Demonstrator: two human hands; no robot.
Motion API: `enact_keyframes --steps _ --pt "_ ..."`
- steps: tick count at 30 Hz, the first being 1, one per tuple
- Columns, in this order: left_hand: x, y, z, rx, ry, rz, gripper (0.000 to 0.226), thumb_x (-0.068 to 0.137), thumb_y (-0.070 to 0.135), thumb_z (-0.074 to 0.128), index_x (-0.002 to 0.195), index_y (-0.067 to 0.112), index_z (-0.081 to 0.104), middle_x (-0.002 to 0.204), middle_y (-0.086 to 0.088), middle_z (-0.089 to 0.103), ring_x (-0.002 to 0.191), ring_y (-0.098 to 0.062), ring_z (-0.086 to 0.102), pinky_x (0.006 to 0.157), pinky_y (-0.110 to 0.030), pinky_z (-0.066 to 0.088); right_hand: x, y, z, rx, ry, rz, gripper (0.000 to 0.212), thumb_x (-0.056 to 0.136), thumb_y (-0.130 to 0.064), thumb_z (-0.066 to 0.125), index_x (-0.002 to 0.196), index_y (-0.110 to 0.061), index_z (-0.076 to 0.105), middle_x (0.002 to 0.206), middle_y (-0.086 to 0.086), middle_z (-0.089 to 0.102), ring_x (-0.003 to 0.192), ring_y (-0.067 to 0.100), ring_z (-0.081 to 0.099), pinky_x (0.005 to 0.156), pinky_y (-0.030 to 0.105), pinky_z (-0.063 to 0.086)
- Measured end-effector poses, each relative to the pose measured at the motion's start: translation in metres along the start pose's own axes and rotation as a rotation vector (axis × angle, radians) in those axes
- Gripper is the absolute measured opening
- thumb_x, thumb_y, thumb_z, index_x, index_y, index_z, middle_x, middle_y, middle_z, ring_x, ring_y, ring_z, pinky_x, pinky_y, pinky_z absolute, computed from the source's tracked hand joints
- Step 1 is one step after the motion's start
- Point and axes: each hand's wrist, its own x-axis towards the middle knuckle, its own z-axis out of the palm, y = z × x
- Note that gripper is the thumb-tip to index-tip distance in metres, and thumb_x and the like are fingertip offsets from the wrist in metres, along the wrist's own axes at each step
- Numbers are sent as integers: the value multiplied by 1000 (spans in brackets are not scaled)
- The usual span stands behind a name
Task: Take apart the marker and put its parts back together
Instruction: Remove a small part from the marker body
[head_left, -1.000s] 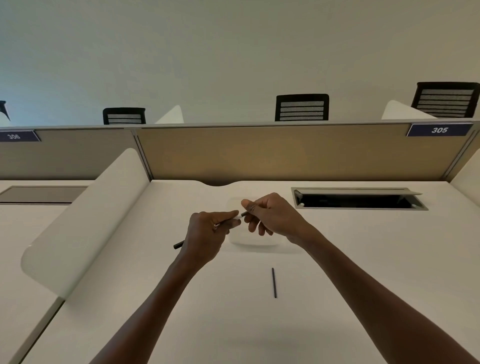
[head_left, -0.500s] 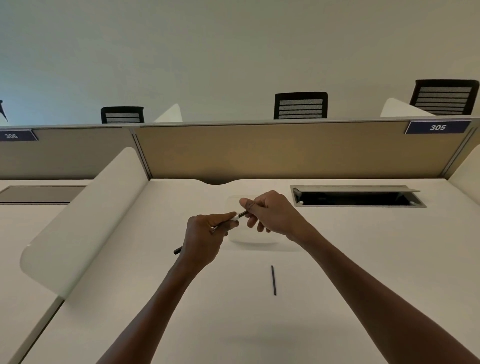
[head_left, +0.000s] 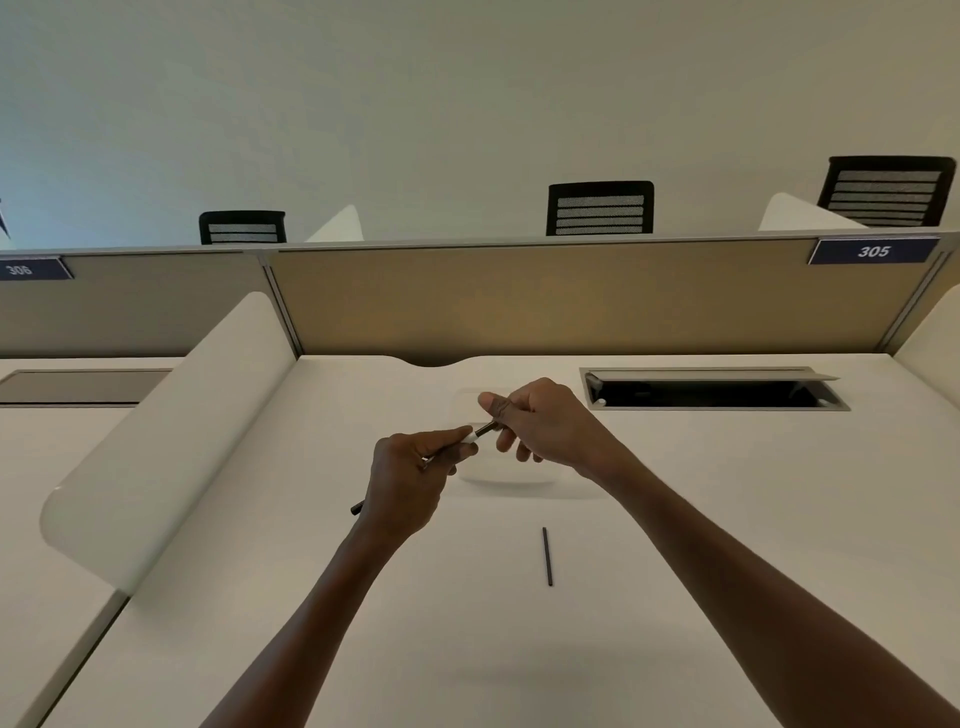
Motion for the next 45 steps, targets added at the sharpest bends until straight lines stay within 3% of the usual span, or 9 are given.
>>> enact_keyframes --steps 7,11,15,18,22,25,29,36,45 --pt "-2 -5 2 -4 -9 -36 20 84 9 73 104 13 76 87 2 78 63 -6 67 62 -18 53 0 7 -3 87 -59 -152 7 85 -3 66 87 -6 72 76 7 72 62 12 62 60 26 53" --pt "-2 -6 3 -6 -13 -34 21 85 10 72 105 14 76 87 4 78 65 -9 68 63 -24 56 0 5 -5 99 -95 -61 26 85 -26 72 107 -15 66 91 4 71 75 17 67 64 26 56" --pt "-1 -6 4 4 -7 -24 21 85 10 72 105 13 76 88 3 78 65 -11 69 62 -27 57 1 -2 2 -74 -40 45 50 92 -53 54 81 -6 68 72 4 74 54 15 63 52 24 46" --pt "-1 -9 4 2 -19 -30 22 85 9 72 106 12 75 90 1 78 66 -8 69 64 -20 55 -1 0 4 -106 -48 -22 39 94 -37 57 69 -8 67 65 4 72 47 11 59 47 17 41" --pt "-3 -11 4 2 -24 -42 22 85 8 72 107 12 75 91 1 78 64 -1 68 63 -11 51 1 4 2 5 -89 -106 6 87 -6 65 87 -8 70 77 8 72 62 14 65 59 27 54" --pt "-3 -11 4 -17 -16 -55 22 85 8 72 106 11 75 90 1 78 62 -1 67 62 -10 49 3 2 1 44 -109 -32 21 87 -24 69 105 -13 64 86 10 73 72 22 70 69 34 57" --pt "-3 -11 4 -40 -1 -77 20 84 8 73 104 12 76 89 2 78 60 -2 65 62 -12 50 3 -4 2 -83 -75 47 45 94 -47 53 82 -5 67 73 5 74 53 18 65 53 28 50" --pt "-7 -14 3 -45 -22 -106 21 85 9 73 105 12 76 89 3 78 61 -1 66 62 -10 48 0 -1 0 -106 -24 -100 9 86 -8 66 79 -9 72 68 0 68 56 8 61 55 20 45" --pt "-9 -11 1 -96 -12 -127 20 87 10 70 106 15 77 87 6 78 61 -3 65 61 -8 46 1 1 -7 -59 100 -155 16 79 -3 73 88 -16 77 72 -12 67 64 -3 60 60 10 43"
